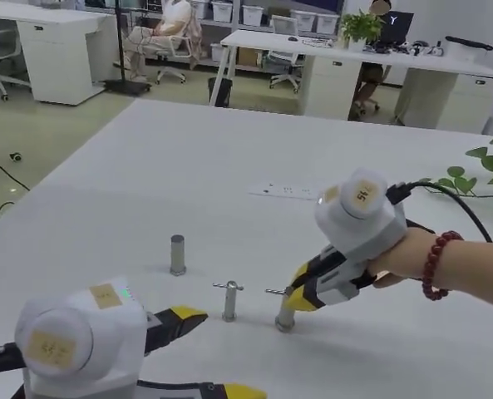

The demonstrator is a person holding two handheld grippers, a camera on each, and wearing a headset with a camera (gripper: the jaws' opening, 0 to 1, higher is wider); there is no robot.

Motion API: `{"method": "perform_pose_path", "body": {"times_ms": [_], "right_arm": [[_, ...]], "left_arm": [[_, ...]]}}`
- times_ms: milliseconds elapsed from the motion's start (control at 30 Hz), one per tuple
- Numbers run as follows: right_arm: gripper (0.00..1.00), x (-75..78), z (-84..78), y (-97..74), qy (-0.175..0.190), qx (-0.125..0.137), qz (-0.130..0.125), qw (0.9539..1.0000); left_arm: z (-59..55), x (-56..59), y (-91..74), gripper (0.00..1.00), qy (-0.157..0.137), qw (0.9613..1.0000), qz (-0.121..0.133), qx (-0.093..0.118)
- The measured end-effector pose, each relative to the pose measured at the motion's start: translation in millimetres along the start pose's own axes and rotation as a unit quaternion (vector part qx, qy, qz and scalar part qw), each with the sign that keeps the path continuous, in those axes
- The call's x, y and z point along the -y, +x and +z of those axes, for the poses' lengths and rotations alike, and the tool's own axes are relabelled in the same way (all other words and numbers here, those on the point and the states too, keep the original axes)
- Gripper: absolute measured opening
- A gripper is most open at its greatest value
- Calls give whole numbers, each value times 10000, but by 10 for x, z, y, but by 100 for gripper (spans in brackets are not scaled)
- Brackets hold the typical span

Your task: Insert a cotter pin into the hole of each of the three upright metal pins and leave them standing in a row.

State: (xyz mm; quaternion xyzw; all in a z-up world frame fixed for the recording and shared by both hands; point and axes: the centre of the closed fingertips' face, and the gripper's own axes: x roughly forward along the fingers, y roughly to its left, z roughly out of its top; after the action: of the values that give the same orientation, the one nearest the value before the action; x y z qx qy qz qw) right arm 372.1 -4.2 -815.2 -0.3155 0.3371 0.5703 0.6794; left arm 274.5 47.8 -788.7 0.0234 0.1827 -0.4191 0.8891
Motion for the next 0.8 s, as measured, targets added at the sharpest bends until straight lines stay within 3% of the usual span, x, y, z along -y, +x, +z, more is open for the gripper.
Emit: {"method": "perform_pose_path", "body": {"times_ms": [800], "right_arm": [[14, 39, 75, 94, -197, 18, 297, 9994]], "left_arm": [[5, -32, -12, 70, -118, 9999, 41, 16]]}}
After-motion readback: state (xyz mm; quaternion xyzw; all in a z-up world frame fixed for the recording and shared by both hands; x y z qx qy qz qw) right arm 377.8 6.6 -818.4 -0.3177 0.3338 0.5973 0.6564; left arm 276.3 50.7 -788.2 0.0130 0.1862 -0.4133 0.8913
